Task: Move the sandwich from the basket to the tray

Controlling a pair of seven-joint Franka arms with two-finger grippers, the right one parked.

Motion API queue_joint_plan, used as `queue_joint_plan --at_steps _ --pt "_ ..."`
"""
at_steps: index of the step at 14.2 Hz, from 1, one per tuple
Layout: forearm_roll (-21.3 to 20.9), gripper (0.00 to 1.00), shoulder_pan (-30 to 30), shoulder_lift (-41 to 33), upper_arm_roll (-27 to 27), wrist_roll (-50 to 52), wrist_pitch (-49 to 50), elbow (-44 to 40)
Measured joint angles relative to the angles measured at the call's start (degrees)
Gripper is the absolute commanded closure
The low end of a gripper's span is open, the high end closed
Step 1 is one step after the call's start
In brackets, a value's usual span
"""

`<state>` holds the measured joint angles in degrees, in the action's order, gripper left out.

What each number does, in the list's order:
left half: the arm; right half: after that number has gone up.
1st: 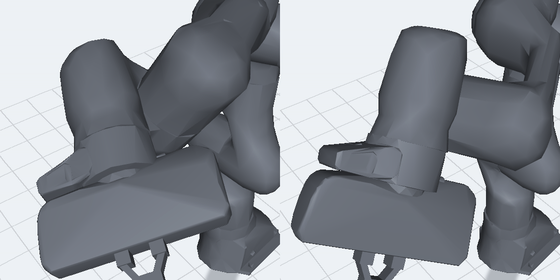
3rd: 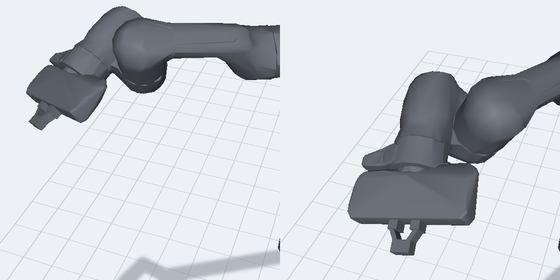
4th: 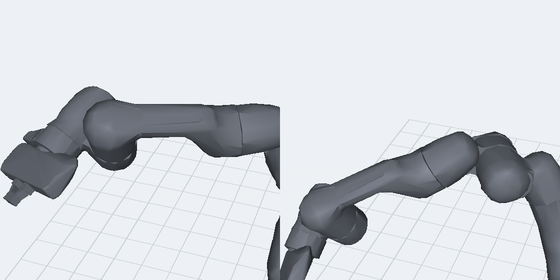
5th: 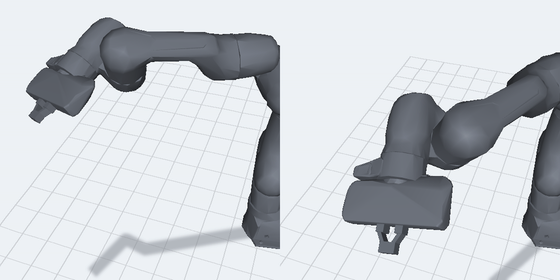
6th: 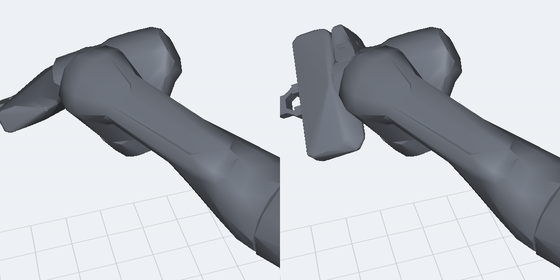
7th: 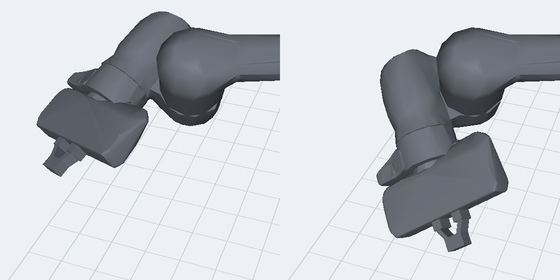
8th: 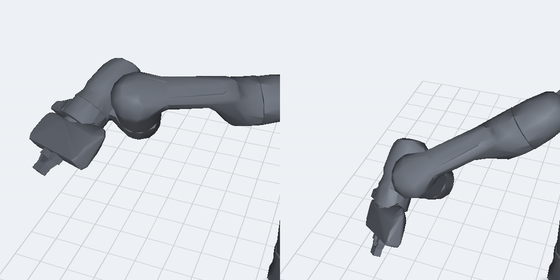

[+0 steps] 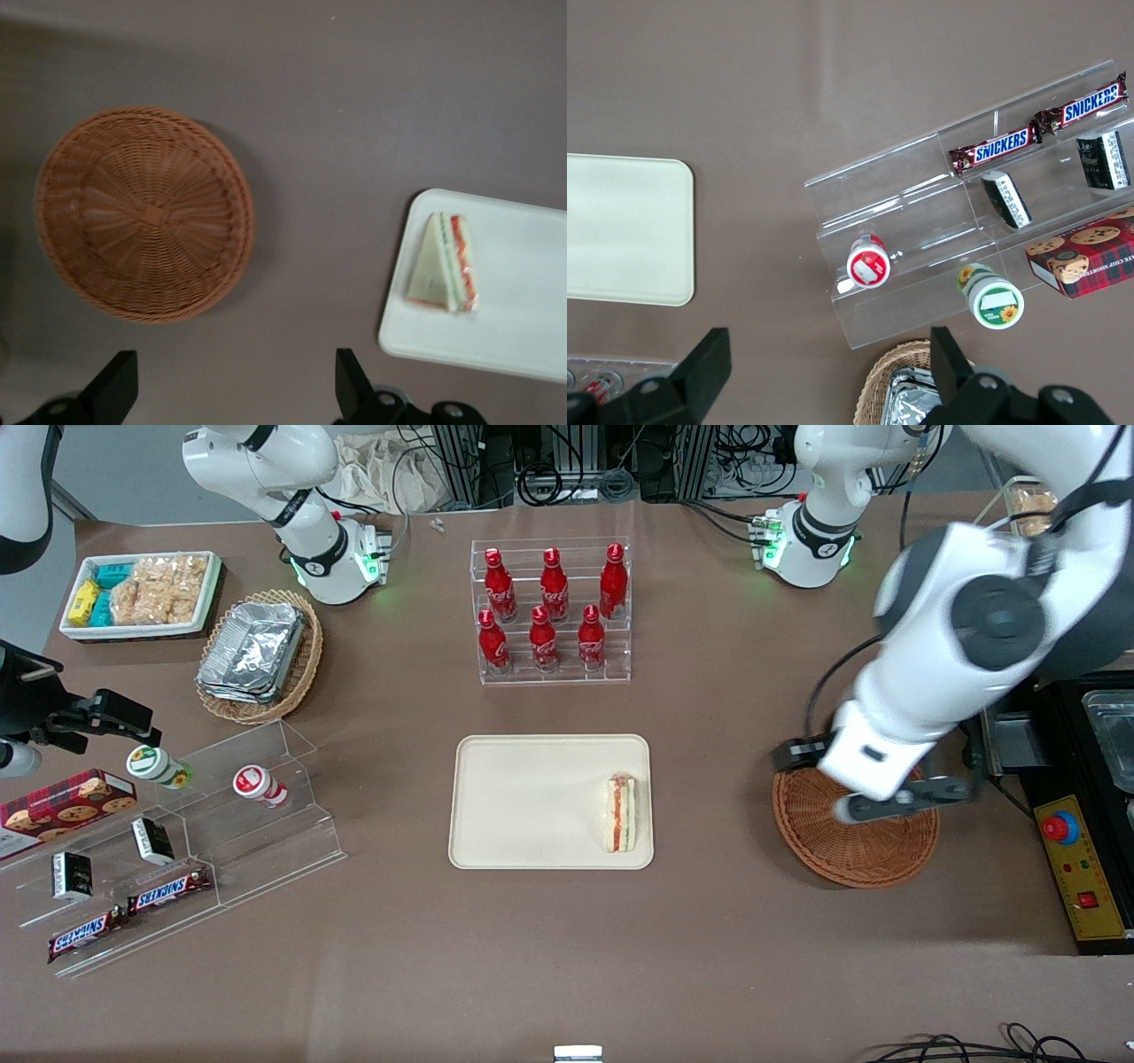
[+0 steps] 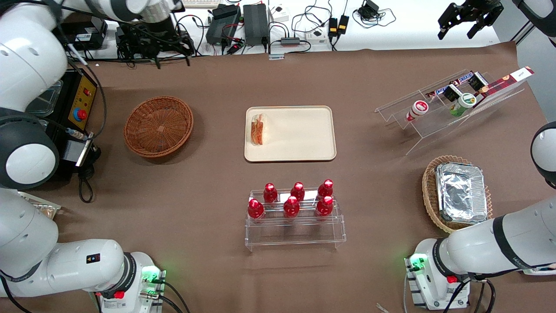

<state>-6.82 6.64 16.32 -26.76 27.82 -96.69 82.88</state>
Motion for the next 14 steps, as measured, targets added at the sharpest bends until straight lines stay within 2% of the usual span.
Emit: queue_joint_plan --at_steps 2,6,10,14 --pt "1.4 0.00 -0.2 -2.6 3.4 -6.1 0.8 1.4" --pt "1.9 0.00 -0.4 -6.0 6.3 -12.5 0.9 5.8" --pt "4.8 0.00 -0.5 -9.9 12.0 -22.4 0.8 9.8" --pt "5.3 0.00 -0.4 -13.3 15.6 -29.5 -1.4 14.4"
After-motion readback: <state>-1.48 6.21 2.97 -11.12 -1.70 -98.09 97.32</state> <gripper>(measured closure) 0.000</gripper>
